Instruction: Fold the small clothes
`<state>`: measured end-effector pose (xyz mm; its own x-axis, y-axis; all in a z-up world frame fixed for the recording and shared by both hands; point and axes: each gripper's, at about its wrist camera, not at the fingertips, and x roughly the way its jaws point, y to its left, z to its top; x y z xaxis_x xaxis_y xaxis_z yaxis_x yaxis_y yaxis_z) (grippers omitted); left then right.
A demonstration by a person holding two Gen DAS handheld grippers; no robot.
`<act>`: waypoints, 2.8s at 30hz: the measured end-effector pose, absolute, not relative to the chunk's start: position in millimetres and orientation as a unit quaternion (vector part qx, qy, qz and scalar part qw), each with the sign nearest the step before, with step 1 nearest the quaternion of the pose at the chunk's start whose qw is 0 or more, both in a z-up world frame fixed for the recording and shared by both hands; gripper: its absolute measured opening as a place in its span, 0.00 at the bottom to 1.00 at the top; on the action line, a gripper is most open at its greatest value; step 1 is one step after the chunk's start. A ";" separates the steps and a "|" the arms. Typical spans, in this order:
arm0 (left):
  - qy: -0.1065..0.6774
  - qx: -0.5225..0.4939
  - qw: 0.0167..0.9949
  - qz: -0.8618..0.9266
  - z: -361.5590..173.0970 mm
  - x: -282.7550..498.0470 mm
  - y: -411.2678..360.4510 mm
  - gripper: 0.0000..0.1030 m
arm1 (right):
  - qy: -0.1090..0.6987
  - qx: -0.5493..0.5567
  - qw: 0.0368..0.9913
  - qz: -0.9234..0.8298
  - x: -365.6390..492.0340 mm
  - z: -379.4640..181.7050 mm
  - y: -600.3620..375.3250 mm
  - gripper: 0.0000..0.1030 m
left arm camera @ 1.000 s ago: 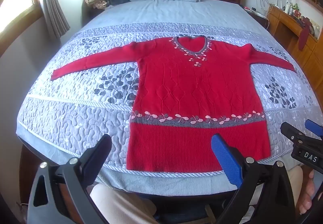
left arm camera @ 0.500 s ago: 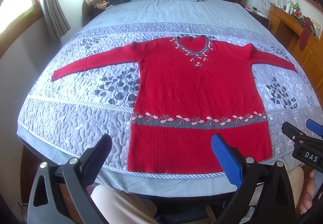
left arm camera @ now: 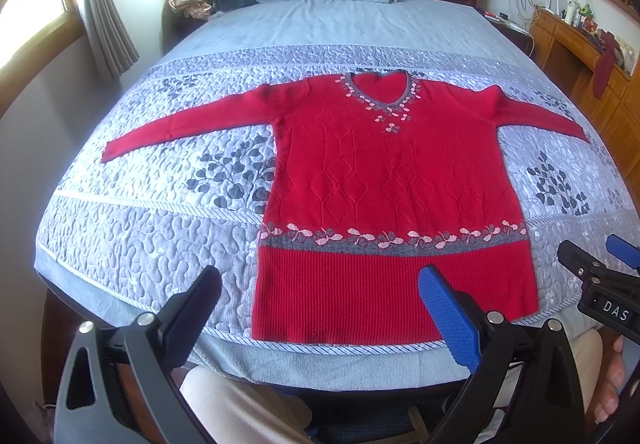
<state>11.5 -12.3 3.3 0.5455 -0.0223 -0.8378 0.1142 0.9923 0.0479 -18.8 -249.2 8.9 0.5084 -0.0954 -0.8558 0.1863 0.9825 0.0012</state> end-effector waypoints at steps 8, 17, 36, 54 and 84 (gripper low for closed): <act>0.477 0.050 0.877 -0.037 2.2 10.5 -13.8 0.96 | 0.518 0.072 0.850 -0.067 -16.9 2.3 -251.7 0.98; 0.477 0.050 0.877 -0.037 1.7 11.2 -14.3 0.96 | 0.505 0.057 0.858 -0.075 -15.9 0.7 -250.2 0.98; 0.499 0.058 0.864 -0.037 -14.8 76.0 -51.0 0.96 | 0.533 0.049 0.838 -0.105 29.5 -16.4 -312.9 0.98; 0.509 0.063 0.852 -0.107 -68.6 298.2 -281.8 0.96 | 0.560 0.137 0.778 -0.249 206.0 -77.1 -708.9 0.97; 0.538 0.045 0.841 -0.034 -112.0 369.3 -263.4 0.96 | 0.503 0.227 0.815 -0.176 244.9 -74.6 -739.4 0.03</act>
